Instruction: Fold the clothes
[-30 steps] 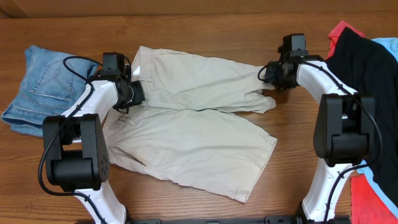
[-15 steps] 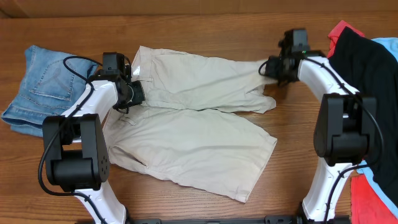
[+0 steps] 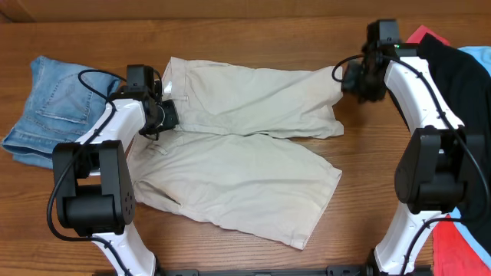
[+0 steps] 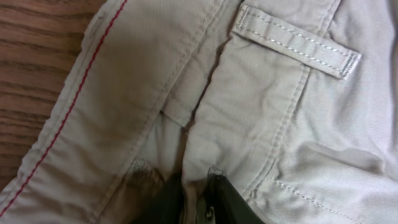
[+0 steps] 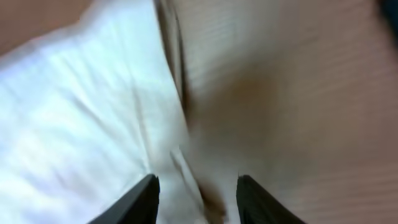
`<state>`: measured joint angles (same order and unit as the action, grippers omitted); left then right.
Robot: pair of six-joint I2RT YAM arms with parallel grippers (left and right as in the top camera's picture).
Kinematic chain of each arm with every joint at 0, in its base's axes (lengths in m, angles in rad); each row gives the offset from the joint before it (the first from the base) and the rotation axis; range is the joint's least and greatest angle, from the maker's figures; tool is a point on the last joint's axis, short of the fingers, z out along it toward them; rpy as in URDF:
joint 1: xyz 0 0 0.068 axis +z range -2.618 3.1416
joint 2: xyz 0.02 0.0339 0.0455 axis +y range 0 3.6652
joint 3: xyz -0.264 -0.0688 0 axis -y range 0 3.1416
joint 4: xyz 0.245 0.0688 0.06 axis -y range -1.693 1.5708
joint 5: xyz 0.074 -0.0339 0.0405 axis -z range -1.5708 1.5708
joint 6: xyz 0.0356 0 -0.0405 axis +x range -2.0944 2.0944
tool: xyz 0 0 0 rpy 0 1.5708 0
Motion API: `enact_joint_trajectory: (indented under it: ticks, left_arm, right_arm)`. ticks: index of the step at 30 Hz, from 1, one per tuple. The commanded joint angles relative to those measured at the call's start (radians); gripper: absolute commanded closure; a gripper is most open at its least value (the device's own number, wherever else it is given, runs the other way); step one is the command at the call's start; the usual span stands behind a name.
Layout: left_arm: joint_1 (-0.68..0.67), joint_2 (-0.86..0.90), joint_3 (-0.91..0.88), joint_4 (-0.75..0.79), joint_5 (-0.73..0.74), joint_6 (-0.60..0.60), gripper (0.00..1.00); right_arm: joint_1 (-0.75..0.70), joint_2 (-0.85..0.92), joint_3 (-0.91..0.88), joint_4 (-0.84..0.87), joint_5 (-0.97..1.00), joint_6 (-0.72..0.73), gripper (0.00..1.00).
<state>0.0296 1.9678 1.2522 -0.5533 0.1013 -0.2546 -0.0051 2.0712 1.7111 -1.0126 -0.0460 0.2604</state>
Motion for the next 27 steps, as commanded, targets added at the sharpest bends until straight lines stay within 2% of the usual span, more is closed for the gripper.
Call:
enact_joint_trajectory:
  ticks: [1, 8, 15, 16, 18, 19, 23, 27]
  left_arm:
    - [0.003, 0.007, 0.006, -0.011, -0.012, 0.008, 0.79]
    - [0.003, 0.007, 0.006, -0.018, -0.011, 0.008, 0.79]
    - [0.003, 0.007, 0.006, -0.022, -0.011, 0.008, 0.79]
    - [0.003, 0.007, 0.006, -0.022, -0.011, 0.008, 0.78]
    - [0.003, 0.007, 0.006, -0.023, -0.011, 0.008, 0.79]
    - [0.003, 0.007, 0.006, -0.023, -0.011, 0.008, 0.79]
    - [0.003, 0.007, 0.006, -0.027, -0.011, 0.008, 0.78]
    - [0.003, 0.007, 0.006, -0.034, -0.012, 0.008, 0.77]
  right_arm:
    - [0.003, -0.001, -0.016, -0.105, -0.08, 0.002, 0.55]
    - [0.023, 0.0, -0.151, -0.118, -0.113, -0.001, 0.52]
    - [0.043, 0.0, -0.344, 0.112, -0.116, -0.001, 0.54]
    - [0.043, 0.0, -0.365, 0.152, -0.117, 0.0, 0.59]
    - [0.043, 0.0, -0.377, 0.173, -0.112, 0.0, 0.83]
    - [0.043, -0.001, -0.376, 0.163, -0.112, -0.001, 0.92]
    - [0.012, -0.009, -0.357, 0.015, -0.024, 0.042, 0.95]
    - [-0.053, -0.009, -0.339, -0.12, 0.237, 0.209, 0.96]
